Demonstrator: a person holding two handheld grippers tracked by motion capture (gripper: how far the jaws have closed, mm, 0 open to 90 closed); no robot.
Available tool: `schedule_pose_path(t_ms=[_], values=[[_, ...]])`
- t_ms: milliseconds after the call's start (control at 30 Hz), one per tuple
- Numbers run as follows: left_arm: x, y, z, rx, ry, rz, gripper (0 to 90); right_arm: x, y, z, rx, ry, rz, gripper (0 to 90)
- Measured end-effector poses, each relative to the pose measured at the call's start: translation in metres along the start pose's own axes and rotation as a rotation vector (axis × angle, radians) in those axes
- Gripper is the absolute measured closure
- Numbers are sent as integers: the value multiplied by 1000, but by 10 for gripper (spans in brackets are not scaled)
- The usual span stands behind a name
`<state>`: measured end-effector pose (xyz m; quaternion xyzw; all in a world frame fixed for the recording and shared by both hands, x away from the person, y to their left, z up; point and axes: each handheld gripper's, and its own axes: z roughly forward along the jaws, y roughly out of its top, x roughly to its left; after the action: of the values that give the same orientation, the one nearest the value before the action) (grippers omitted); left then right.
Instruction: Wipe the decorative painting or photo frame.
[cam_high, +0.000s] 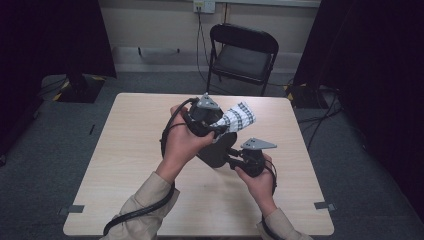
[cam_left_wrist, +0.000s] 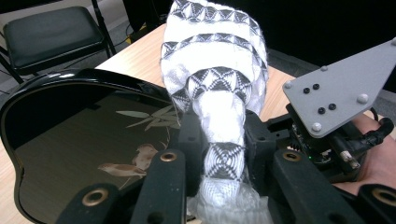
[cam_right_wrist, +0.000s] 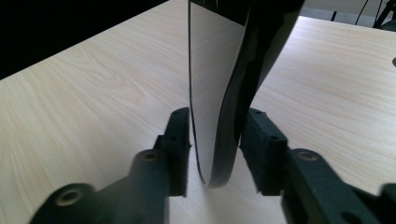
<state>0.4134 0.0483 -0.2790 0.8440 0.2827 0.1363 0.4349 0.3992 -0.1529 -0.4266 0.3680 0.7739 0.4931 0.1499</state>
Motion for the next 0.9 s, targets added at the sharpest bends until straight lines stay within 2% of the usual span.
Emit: schedule_pose_path(t_ms=[133,300,533,800,900], values=[[1,1,-1,1,9,2,736,0,0,0,8,-23,11,784],[3,1,-3,2,32,-1,736,1,1,-1,19,-22,33,793],[10,6,-8,-10,62,-12,736,-1,-1,-6,26,-13,38,796],[20,7,-10,-16,92,-44,736,-4,-5,-14,27,-5,38,796],[25,7,-10,-22,103,-69,736,-5,-6,-16,25,-4,35,797]])
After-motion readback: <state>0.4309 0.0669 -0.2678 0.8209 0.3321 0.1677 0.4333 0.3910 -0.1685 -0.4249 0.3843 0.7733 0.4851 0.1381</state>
